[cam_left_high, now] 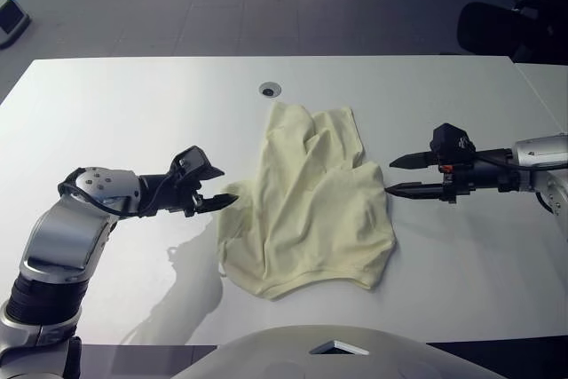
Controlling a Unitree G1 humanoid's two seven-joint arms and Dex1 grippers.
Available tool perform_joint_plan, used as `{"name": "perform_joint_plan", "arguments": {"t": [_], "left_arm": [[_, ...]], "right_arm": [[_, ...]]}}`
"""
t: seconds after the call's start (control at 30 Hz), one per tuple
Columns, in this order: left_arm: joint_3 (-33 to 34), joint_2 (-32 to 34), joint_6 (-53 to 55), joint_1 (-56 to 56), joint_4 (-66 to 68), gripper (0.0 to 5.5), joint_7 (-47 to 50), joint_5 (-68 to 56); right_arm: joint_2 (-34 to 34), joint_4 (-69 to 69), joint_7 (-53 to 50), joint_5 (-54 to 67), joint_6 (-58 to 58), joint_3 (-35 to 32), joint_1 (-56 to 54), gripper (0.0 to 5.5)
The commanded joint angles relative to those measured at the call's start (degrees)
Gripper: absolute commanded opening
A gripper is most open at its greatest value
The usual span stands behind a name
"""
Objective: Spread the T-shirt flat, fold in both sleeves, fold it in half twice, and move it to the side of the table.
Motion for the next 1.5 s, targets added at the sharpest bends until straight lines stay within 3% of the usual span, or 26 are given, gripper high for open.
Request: {"name": "perform_joint_plan", "arguments": {"t": [0.03, 0.17, 0.3, 1.13, 1.37, 1.5], "left_arm": [[-2.8, -1.7, -2.3, -2.2, 7.7, 4.19, 1.2, 0.8], [-4.9, -2.5, -3.6, -3.5, 11.6, 4.86, 1.0, 0.7], [-6.2, -2.2, -4.0, -3.1, 12.3, 4.24, -0.2, -0.2], [-6.9, -2.8, -6.3, -2.8, 16.2, 0.00, 1.4, 0.2], [-3.6, -3.9, -4.1, 1.7, 13.5, 0.00, 5.1, -1.5], [-0.9, -5.1, -1.9, 6.7, 9.9, 0.00, 8.6, -3.0]], "right_arm": [[3.8, 7.0, -2.1, -3.3, -0.8, 3.8, -4.5, 4.00], [7.0, 14.9, -3.3, -6.8, -3.3, 6.5, -8.2, 4.65], [8.7, 18.0, -2.5, -8.3, -4.3, 8.1, -9.7, 5.28], [9.0, 19.8, -0.4, -9.7, -2.6, 9.6, -7.3, 1.18], [6.3, 21.1, -0.9, -11.4, -3.3, 8.2, -4.7, 0.08], [5.0, 21.8, -2.6, -11.9, -2.8, 6.7, -1.8, 0.02]]}}
